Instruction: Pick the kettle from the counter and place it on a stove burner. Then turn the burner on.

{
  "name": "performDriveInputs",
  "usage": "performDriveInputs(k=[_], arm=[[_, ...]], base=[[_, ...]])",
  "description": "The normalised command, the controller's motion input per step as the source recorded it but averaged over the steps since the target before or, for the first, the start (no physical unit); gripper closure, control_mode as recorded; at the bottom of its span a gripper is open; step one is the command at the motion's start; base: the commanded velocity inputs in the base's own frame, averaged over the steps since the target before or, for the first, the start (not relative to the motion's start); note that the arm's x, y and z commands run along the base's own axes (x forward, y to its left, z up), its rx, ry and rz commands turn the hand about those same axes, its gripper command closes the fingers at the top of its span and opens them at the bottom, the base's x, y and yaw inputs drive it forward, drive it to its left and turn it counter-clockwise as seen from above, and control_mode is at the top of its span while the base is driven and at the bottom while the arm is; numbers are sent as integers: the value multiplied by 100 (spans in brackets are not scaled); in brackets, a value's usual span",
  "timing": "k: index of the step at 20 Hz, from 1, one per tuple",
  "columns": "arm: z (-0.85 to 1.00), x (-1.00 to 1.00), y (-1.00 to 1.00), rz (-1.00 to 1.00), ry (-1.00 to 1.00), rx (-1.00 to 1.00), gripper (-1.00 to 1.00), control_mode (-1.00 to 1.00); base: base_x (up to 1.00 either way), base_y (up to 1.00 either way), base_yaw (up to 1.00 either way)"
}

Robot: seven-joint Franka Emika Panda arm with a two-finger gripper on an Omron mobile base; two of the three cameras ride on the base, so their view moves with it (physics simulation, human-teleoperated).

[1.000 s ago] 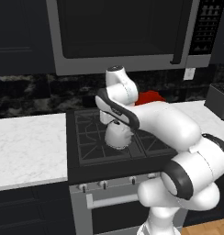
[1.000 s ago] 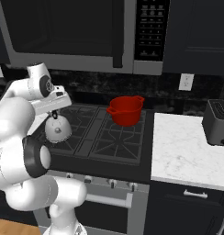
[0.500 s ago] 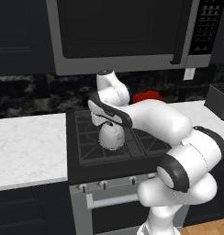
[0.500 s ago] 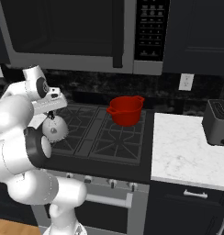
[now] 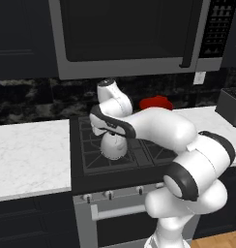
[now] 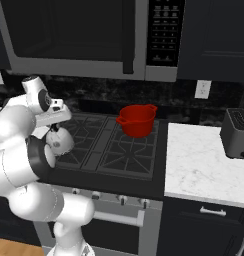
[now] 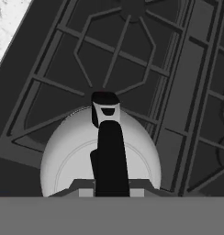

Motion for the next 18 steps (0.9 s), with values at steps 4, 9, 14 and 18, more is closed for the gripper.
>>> performDriveInputs(k=[4, 9, 14, 18], arm=[[-7, 22, 17, -8, -1, 0, 100, -100], [-18, 25, 6, -5, 0, 0, 100, -100], [-22, 31, 10, -5, 0, 0, 100, -100], [-20, 34, 22, -7, 0, 0, 100, -100]], base=[[0, 0, 0], [0, 0, 0], [0, 0, 0], [0, 0, 0]])
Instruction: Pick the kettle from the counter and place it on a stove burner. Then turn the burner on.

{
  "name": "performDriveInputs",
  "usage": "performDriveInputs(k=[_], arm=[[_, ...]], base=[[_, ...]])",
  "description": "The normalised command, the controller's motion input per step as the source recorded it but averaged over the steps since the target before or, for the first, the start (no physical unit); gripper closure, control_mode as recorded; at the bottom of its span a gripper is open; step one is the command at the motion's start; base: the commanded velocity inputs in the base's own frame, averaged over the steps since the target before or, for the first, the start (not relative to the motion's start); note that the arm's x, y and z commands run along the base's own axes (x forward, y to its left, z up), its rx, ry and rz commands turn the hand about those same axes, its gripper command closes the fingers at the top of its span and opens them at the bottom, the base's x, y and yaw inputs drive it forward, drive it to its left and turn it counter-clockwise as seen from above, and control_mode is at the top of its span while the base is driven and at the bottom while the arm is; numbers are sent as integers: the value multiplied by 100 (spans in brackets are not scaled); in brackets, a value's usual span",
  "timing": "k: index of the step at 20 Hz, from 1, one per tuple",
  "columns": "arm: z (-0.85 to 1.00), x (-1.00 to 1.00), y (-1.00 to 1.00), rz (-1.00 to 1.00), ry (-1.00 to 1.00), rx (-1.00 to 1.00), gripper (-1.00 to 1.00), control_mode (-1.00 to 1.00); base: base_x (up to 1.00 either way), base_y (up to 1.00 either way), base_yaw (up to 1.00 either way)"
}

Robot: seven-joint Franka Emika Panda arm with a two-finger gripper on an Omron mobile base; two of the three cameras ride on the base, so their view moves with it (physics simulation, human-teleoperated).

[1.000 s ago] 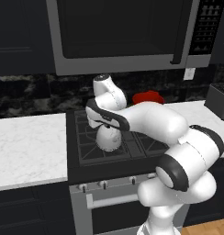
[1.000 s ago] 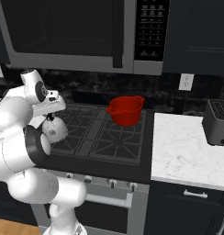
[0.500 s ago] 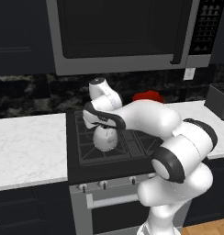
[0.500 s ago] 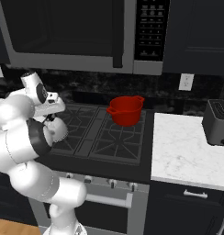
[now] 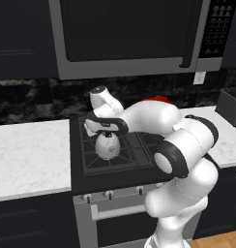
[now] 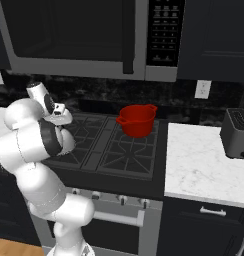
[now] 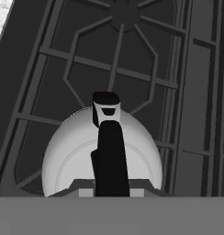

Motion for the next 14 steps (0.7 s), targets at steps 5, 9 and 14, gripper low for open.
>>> performDriveInputs(k=[5, 9, 14], arm=[[-18, 35, 19, -7, 0, 0, 100, -100], [-24, 32, 11, -6, 0, 0, 100, -100], [-28, 25, 5, -6, 0, 0, -100, -100]], base=[[0, 0, 0], [0, 0, 0], [0, 0, 0]])
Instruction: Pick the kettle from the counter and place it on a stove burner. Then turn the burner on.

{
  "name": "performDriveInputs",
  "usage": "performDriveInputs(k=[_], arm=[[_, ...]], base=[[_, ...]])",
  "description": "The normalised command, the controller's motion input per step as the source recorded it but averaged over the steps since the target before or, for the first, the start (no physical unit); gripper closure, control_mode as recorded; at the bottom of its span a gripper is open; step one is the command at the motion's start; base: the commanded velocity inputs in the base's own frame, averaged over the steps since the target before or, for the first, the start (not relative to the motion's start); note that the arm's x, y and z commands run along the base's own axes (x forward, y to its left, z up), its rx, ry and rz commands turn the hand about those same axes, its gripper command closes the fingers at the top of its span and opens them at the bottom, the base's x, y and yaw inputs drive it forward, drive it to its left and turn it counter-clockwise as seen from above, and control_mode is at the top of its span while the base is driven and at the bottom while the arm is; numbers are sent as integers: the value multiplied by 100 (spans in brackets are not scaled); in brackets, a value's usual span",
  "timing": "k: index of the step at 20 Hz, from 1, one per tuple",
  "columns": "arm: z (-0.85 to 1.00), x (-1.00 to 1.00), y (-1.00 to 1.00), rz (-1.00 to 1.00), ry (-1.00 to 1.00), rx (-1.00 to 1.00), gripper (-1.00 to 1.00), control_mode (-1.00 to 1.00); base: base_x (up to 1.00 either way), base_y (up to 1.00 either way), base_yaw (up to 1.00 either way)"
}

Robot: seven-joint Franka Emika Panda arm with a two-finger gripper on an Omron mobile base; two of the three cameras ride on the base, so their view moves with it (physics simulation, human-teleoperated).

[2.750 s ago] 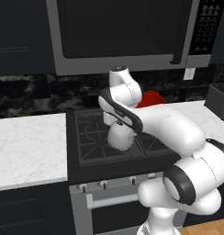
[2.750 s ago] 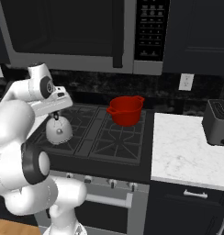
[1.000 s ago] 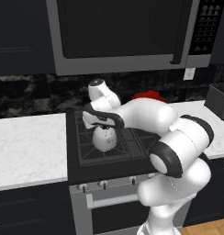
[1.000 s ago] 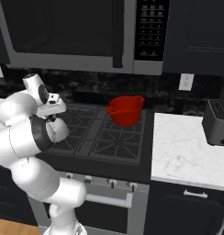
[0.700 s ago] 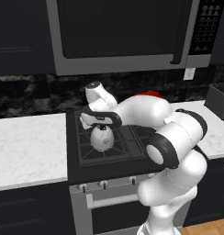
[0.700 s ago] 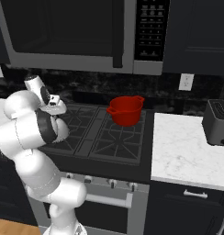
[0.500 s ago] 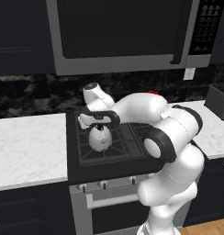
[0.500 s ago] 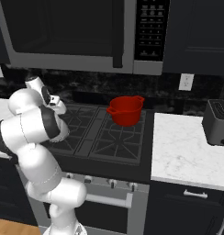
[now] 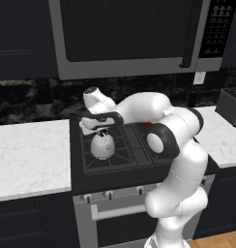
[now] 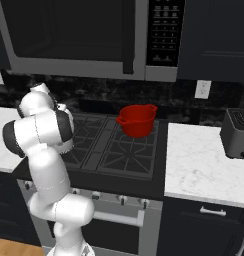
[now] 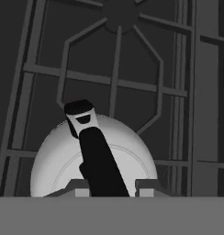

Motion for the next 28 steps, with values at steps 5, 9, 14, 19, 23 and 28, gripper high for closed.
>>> performDriveInputs(k=[5, 9, 14, 19, 23, 28], arm=[[-19, 7, 0, -9, -1, 0, -100, -100], [-11, 1, 0, -13, -3, 0, -100, -100], [-1, -4, -5, -16, -5, 0, -100, -100], [0, -33, -29, -16, -13, 0, -100, -100], [0, -50, -42, -15, -17, 0, -100, -100], [15, -53, -45, -15, -17, 0, -100, -100]], base=[[0, 0, 0], [0, 0, 0], [0, 0, 0], [0, 0, 0], [0, 0, 0], [0, 0, 0]])
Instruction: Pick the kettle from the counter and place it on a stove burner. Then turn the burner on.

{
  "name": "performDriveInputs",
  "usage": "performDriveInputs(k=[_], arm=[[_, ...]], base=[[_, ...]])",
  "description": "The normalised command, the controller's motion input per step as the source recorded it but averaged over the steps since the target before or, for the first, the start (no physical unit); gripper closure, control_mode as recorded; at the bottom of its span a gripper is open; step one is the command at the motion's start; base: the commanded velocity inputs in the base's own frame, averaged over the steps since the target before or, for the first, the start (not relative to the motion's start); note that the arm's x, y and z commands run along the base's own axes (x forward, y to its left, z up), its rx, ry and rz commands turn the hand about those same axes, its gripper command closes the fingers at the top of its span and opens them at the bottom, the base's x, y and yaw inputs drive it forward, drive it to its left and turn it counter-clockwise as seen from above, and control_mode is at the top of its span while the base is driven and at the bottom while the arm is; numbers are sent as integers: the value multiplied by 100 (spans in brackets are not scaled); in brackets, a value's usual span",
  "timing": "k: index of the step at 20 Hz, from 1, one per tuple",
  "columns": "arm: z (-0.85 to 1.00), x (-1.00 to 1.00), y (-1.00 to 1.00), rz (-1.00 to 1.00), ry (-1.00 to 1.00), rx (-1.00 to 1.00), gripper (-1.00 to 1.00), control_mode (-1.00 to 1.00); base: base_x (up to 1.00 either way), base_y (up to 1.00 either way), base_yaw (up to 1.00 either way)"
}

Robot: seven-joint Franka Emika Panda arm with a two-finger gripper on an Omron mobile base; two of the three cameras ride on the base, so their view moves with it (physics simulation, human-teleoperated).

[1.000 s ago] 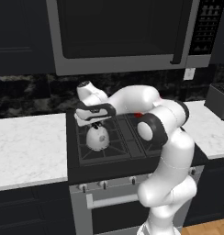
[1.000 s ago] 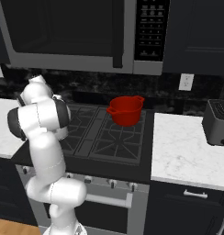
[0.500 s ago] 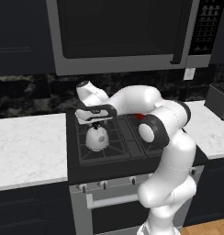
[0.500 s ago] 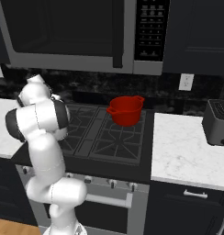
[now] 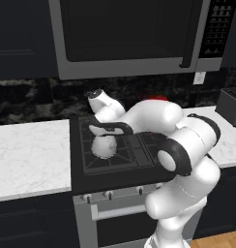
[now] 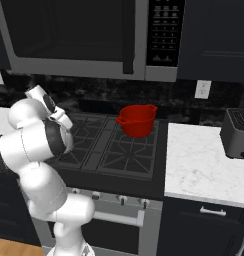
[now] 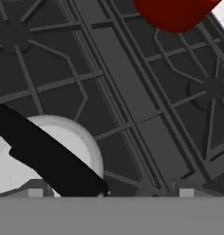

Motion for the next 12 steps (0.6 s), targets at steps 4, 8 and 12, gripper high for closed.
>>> performDriveInputs(k=[4, 8, 12], arm=[[36, -15, -8, -9, -15, 0, -100, -100], [35, 0, 13, -6, -13, 0, -100, -100], [26, 0, 34, -4, -13, -3, -100, -100]], base=[[0, 0, 0], [0, 0, 0], [0, 0, 0]])
